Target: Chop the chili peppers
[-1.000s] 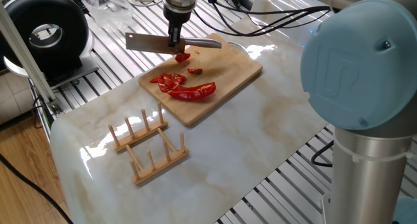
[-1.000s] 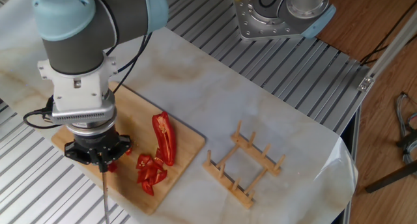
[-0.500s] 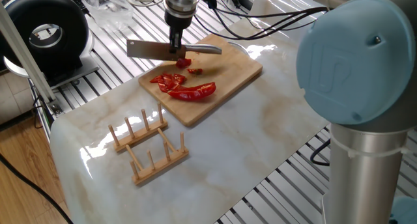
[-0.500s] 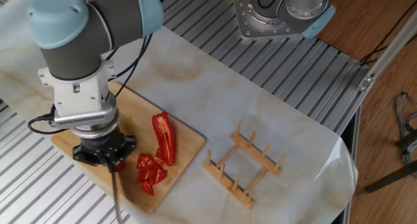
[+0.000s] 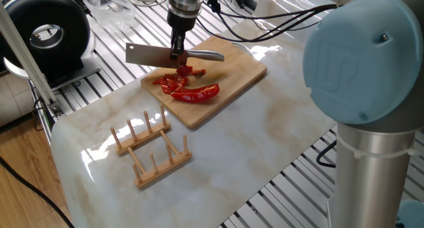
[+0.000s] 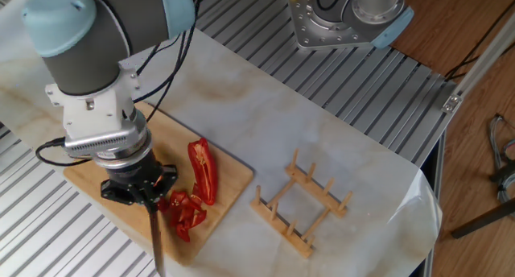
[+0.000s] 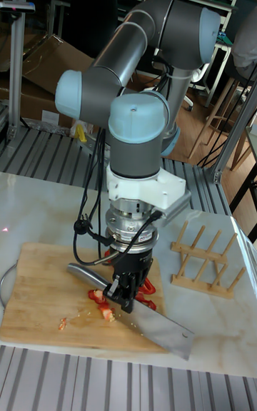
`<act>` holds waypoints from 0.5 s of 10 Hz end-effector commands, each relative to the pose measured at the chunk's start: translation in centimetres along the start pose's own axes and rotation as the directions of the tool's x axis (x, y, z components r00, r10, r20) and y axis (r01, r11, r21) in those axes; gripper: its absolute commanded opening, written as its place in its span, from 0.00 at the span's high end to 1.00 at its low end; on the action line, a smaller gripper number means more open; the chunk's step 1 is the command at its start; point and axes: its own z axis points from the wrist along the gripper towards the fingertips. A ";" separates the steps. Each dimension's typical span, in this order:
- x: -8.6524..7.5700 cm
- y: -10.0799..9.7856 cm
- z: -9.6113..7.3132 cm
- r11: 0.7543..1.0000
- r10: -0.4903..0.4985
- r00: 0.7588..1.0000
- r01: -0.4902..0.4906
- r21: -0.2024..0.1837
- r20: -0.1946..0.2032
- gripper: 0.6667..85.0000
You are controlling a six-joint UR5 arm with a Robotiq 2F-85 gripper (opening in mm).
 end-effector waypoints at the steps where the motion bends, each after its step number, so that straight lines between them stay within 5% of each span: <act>1: -1.1 -3.4 -1.3 0.989 0.040 0.998 -0.046 0.137 0.045 0.99; 2: -0.3 -5.9 -1.6 0.970 0.057 0.998 -0.063 0.233 0.033 0.99; 3: -0.7 -4.4 -0.6 0.979 0.117 0.991 -0.126 0.161 0.061 0.99; 4: -0.6 -4.2 0.7 0.987 0.074 0.996 -0.080 0.137 0.049 0.99; 5: -2.4 -2.0 1.0 0.992 0.114 0.988 -0.119 0.045 0.103 0.99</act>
